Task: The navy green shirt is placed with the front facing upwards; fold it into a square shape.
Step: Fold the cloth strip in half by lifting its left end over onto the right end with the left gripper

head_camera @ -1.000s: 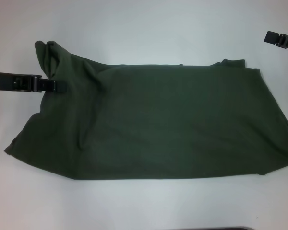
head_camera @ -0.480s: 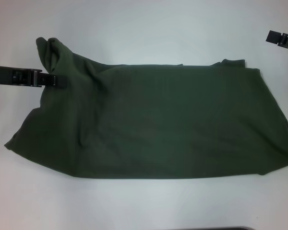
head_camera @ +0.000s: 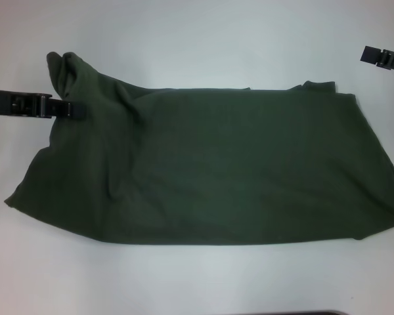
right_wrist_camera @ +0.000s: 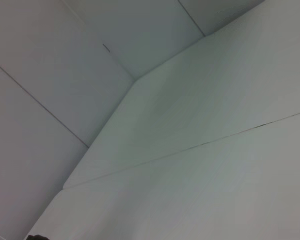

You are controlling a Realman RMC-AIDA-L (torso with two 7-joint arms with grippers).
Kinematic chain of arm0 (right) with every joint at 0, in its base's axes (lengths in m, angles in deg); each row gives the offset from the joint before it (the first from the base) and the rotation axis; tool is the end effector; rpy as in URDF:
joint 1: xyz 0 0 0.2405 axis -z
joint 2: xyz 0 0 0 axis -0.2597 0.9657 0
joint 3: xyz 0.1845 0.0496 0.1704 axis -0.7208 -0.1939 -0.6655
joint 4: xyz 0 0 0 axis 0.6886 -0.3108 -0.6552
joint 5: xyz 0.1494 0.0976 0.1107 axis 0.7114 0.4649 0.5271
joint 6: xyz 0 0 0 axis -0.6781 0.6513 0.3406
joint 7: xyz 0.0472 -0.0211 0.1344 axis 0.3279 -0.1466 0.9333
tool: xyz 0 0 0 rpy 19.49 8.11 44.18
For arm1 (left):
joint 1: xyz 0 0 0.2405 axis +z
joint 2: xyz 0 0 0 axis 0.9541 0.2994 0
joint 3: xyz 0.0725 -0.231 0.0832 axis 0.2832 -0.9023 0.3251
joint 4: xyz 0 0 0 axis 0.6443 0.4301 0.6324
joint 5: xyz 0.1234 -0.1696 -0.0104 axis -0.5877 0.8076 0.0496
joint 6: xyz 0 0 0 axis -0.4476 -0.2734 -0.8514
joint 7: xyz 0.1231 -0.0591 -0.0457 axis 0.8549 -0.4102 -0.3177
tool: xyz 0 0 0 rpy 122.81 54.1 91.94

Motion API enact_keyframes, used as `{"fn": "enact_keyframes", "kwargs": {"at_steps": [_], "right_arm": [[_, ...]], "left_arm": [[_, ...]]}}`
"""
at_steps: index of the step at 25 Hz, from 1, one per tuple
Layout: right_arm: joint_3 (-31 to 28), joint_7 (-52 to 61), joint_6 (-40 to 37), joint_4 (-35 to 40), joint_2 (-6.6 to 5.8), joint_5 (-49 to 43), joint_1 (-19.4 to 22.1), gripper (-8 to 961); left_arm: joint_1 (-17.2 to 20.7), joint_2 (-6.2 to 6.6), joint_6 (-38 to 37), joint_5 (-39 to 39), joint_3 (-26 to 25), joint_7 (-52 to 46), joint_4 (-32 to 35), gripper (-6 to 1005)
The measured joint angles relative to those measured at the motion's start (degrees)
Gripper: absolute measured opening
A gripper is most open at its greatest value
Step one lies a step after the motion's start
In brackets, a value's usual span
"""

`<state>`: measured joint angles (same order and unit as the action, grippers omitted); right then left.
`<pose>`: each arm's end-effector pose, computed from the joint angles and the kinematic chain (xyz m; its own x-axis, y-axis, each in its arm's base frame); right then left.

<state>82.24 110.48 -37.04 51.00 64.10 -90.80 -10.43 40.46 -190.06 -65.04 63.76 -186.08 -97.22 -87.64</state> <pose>0.3419 0.3207 0.0743 0.2854 -0.6505 -0.7039 -0.9225 -0.3856 -0.0177 -0.2626 0.3392 0.0547 0.4539 0.8398 0.2979 0.8880 -0.4539 -0.0733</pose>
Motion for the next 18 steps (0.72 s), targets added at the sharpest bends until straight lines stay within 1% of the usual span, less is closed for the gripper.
{"fn": "enact_keyframes", "kwargs": {"at_steps": [11,16,18], "right_arm": [[0.12,0.03,0.02,0.0,-0.06,0.02,-0.07,924],[0.49,0.03,0.02,0.0,-0.15,0.02,-0.14,924],[0.54,0.02,0.02,0.0,-0.16,0.02,-0.17,924]], "left_arm": [[-0.01,0.05,-0.26,-0.06,0.27,-0.82,-0.55,88],[-0.05,0.28,-0.27,-0.31,0.4,-1.6,-0.62,88],[-0.05,0.61,-0.3,-0.37,0.48,-1.74,-0.21,88]]}}
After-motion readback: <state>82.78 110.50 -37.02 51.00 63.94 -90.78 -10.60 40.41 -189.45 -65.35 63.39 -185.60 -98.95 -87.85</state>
